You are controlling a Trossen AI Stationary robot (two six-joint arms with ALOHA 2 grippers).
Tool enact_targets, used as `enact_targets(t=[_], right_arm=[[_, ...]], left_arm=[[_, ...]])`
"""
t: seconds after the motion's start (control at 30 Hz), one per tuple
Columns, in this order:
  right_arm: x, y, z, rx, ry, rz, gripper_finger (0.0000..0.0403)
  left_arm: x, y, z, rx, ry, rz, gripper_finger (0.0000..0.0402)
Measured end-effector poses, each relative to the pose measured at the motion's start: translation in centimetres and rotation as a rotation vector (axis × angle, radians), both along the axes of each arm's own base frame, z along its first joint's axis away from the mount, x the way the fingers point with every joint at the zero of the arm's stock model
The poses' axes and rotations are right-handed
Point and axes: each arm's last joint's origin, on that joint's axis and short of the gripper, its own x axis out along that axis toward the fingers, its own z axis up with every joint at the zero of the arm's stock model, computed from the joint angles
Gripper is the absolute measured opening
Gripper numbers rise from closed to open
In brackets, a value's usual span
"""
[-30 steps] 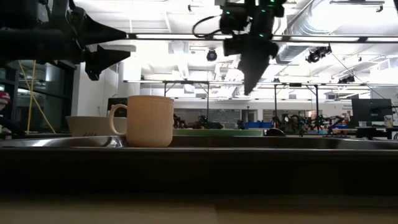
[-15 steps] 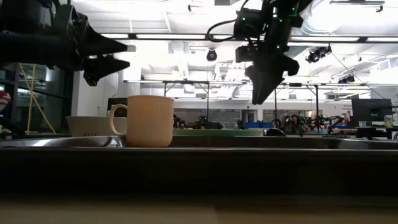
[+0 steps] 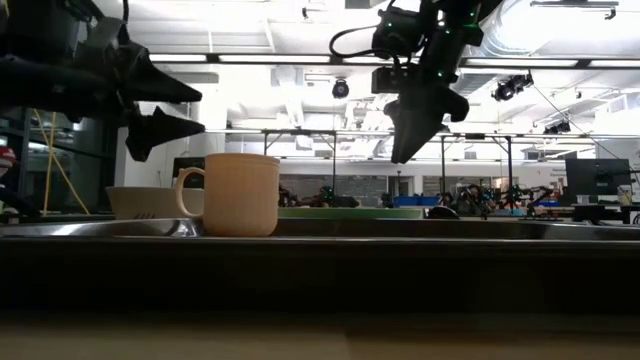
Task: Set up tray
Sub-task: Put the green plate on the brown serving tray
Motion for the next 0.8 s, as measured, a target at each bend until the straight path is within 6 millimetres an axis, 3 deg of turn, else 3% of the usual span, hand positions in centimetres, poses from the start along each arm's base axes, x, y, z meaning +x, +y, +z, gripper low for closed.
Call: enact_targets(t=[0.17, 0.5, 0.8], right_arm=[[0.0, 0.0, 0.0, 0.006, -0.002, -0.011, 0.0133], [0.0, 0.0, 0.0, 0.022, -0.007, -0.021, 0.0133], [0.1, 0.1, 0.0, 0.039, -0.012, -0.004, 0.0133]], left_arm=[[0.0, -0.4, 0.2, 0.156, 0.002, -0.154, 0.0299], [-0.5, -0.4, 0.4, 0.267, 0.008, -0.184, 0.0299], [-2.1, -0.4, 1.1, 0.338, -0.005, -0.208, 0.0299]])
